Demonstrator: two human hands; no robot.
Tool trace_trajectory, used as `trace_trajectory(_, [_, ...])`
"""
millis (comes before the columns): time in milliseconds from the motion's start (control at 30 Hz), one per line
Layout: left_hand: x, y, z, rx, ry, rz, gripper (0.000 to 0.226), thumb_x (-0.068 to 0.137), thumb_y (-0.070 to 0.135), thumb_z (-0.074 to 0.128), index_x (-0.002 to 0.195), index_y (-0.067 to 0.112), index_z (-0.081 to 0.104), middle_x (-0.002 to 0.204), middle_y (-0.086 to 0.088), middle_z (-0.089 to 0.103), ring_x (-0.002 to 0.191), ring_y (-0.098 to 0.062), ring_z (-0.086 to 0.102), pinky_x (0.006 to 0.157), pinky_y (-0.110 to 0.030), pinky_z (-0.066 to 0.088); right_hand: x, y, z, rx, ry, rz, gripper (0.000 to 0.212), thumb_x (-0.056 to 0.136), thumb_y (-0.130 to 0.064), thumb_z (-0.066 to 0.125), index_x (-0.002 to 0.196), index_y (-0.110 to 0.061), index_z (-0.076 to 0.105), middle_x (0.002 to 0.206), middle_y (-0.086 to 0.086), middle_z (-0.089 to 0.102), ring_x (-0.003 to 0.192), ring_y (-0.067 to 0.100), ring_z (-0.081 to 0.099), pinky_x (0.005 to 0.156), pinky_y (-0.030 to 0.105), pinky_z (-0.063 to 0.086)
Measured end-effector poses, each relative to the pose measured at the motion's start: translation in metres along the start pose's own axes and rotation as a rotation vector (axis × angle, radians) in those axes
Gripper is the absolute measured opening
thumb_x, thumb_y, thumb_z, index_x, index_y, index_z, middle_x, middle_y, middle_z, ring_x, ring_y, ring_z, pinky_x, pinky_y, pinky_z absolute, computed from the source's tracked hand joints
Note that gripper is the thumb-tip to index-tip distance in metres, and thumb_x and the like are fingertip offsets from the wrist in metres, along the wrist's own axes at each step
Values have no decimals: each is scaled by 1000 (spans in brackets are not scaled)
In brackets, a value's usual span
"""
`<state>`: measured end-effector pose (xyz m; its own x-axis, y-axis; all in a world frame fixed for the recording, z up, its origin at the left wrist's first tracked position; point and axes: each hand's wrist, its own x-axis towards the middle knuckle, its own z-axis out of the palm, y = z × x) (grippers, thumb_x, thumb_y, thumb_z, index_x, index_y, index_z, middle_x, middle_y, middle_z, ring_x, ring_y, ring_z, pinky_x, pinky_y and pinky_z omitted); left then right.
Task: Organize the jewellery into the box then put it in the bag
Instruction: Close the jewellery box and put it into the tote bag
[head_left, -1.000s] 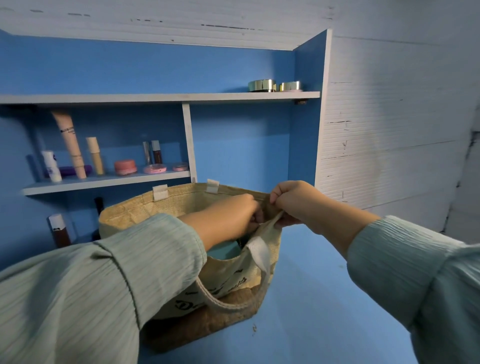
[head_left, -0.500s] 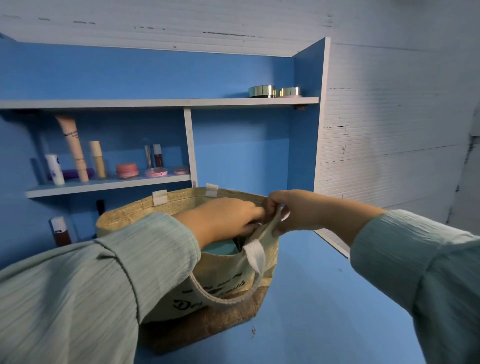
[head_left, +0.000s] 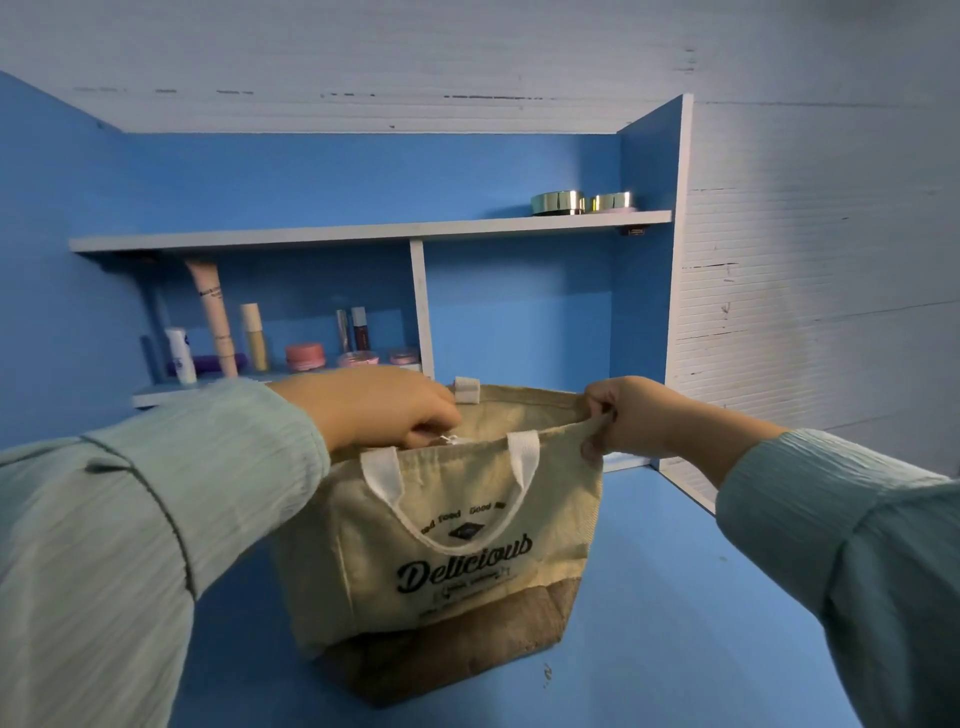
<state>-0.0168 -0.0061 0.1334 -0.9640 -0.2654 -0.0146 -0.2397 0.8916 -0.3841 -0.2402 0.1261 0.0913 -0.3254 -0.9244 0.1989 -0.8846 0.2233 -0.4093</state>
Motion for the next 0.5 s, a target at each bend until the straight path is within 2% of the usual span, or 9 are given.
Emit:
trace_trajectory(100, [-23,-12,-5,-29,-10,-70,17,95,24,48,81,19,56,86,9,55,77,-4,52,73,-17,44,3,-6,-1,-166,15,-14,18,80,-3,51,72,-17,42,72,-2,46,67,16,41,53,22,31])
trace_trajectory(167, [-33,-14,-5,-34,-1,-100,16,96,26,47,87,19,58,89,10,56,81,-4,53,77,-17,45,5,-20,-2,-281,-40,-36,14,82,-7,45,82,-20,42,89,2,49,78,19,48,63,24,39])
trace_trajectory(233, [-38,-11,-3,-49,22,-122,16,96,27,47,87,20,58,88,10,56,81,-5,53,77,-18,46,7,-42,0,-380,-91,-106,17,81,-16,50,92,-26,42,105,2,41,100,24,45,86,29,42])
trace_trajectory(300, [-40,-9,1,-58,53,-126,14,95,26,49,87,20,59,89,9,58,83,-4,54,79,-19,47,6,-67,3,-480,-128,-231,28,80,-23,58,104,-30,47,126,2,36,120,27,34,102,35,34])
trace_trajectory(400, [-43,-6,4,-84,74,-115,12,94,23,51,91,19,62,94,7,60,87,-7,55,84,-26,49,3,-95,4,-512,-279,-282,46,80,-25,67,121,-35,48,151,-2,15,135,30,19,107,44,27])
trace_trajectory(467, [-45,-4,6,-98,90,-101,11,94,22,51,91,20,61,94,7,60,87,-7,54,85,-27,48,5,-99,4,-488,-328,-252,47,78,-37,70,120,-39,50,154,-1,9,137,31,15,108,48,25])
trace_trajectory(500, [-47,-3,8,-104,103,-92,10,94,22,52,90,21,61,93,8,59,87,-8,54,84,-27,47,7,-97,5,-480,-331,-237,47,77,-42,70,120,-39,52,152,0,14,136,30,17,108,48,25])
